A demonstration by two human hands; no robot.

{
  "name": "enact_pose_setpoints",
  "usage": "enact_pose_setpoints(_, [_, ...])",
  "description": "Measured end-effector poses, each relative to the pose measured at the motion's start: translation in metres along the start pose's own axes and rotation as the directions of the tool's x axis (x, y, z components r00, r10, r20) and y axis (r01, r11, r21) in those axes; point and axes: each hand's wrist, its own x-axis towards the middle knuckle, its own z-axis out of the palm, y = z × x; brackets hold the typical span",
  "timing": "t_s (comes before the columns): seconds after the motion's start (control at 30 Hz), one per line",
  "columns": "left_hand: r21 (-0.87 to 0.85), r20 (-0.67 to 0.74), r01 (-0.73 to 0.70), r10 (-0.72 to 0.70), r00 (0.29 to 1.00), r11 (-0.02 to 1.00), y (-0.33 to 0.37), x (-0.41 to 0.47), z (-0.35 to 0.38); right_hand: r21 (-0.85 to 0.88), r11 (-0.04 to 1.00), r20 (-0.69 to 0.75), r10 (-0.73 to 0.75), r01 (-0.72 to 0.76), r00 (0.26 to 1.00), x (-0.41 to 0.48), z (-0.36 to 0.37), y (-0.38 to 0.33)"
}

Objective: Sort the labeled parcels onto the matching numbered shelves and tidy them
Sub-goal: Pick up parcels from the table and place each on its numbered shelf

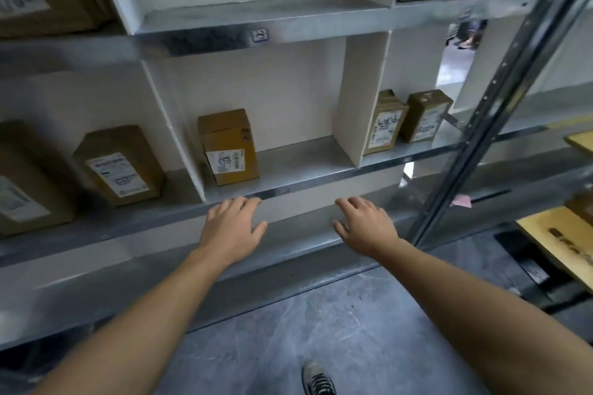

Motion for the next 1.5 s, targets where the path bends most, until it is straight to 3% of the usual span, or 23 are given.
enact_pose_setpoints(0.33, [-0.016,0.07,-0.308,0.308,0.949,0.951,0.134,0.013,0.012,-0.086,0.952,-0.109,0.283,-0.293,0.953,-0.109,-0.032,0.091])
enact_pose_setpoints(0.77, [-0.092,0.002,-0.672,0.675,0.738,0.735,0.443,0.059,0.024,-0.134,0.749,-0.212,0.618,-0.649,0.757,-0.246,-0.113,0.32])
enact_pose_setpoints(0.93, [-0.086,-0.019,-0.719,0.72,0.693,0.69,0.54,0.069,0.037,-0.148,0.694,-0.212,0.674,-0.705,0.708,-0.28,-0.134,0.397])
enact_pose_setpoints(1.13, [-0.044,0.016,-0.745,0.746,0.666,0.666,0.607,0.088,0.053,-0.127,0.668,-0.181,0.712,-0.734,0.679,-0.292,-0.14,0.458])
enact_pose_setpoints(1.5, [-0.069,0.019,-0.765,0.768,0.641,0.64,0.698,0.192,0.092,0.028,0.654,-0.179,0.748,-0.756,0.639,-0.217,-0.135,0.56])
